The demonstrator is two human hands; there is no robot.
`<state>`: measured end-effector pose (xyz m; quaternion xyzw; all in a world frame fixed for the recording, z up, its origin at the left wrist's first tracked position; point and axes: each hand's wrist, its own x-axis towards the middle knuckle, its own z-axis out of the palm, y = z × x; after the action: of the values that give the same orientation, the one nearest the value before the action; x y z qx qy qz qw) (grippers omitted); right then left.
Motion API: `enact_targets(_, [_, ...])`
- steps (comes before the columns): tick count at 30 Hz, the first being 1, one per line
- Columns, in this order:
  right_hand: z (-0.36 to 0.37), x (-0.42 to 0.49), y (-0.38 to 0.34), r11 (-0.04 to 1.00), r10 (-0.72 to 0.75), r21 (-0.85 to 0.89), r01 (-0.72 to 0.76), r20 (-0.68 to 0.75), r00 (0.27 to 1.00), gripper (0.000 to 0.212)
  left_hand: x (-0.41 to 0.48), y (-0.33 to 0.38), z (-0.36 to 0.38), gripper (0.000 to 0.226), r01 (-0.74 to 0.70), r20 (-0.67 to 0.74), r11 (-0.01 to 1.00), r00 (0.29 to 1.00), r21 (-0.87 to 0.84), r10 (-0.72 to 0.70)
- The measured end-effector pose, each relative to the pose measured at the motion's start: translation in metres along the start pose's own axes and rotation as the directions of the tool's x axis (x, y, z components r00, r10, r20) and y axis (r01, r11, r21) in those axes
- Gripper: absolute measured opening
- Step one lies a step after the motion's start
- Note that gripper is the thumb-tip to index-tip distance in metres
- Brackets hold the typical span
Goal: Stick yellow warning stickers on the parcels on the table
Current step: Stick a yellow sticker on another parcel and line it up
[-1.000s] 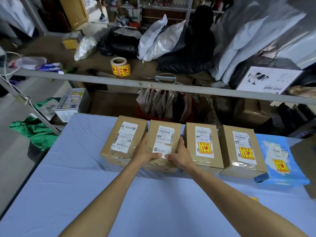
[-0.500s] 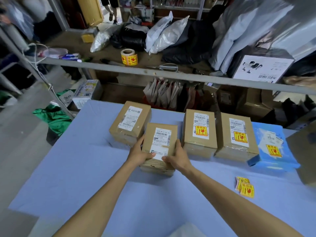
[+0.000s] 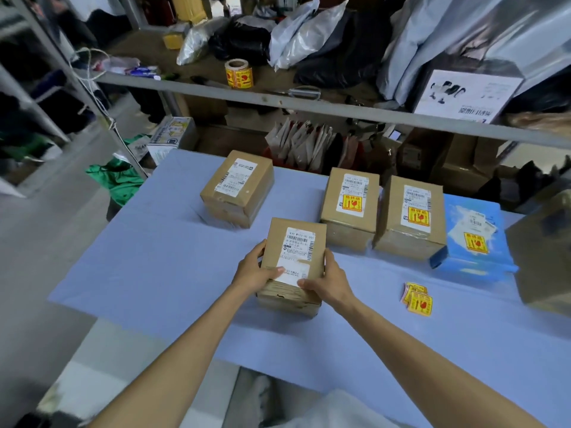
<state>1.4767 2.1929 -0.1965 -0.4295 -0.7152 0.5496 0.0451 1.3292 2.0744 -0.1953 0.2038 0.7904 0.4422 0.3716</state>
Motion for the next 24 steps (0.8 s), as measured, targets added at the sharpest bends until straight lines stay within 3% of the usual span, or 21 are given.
enact_targets(6, [-0.034, -0.024, 0.029, 0.999, 0.011, 0.036, -0.01, -0.021, 1.0, 0.087, -0.021, 0.009, 0.039, 0.08, -0.001, 0.028, 1.0, 1.0, 0.018, 0.001])
enact_targets(11, [-0.073, -0.037, 0.047, 0.996, 0.016, 0.084, -0.007, -0.112, 0.994, 0.055, -0.03, 0.022, 0.082, 0.077, -0.045, 0.053, 0.999, 0.998, 0.001, 0.045])
enact_targets(16, [-0.102, -0.044, 0.065, 0.998, 0.052, 0.057, -0.041, -0.2, 0.978, 0.081, -0.033, 0.029, 0.115, 0.076, -0.061, 0.091, 0.998, 0.994, -0.007, 0.062])
enact_targets(24, [-0.125, -0.049, 0.085, 0.992, 0.097, 0.105, -0.074, -0.238, 0.966, 0.087, -0.033, 0.032, 0.138, 0.072, -0.089, 0.133, 0.996, 0.987, -0.008, 0.089])
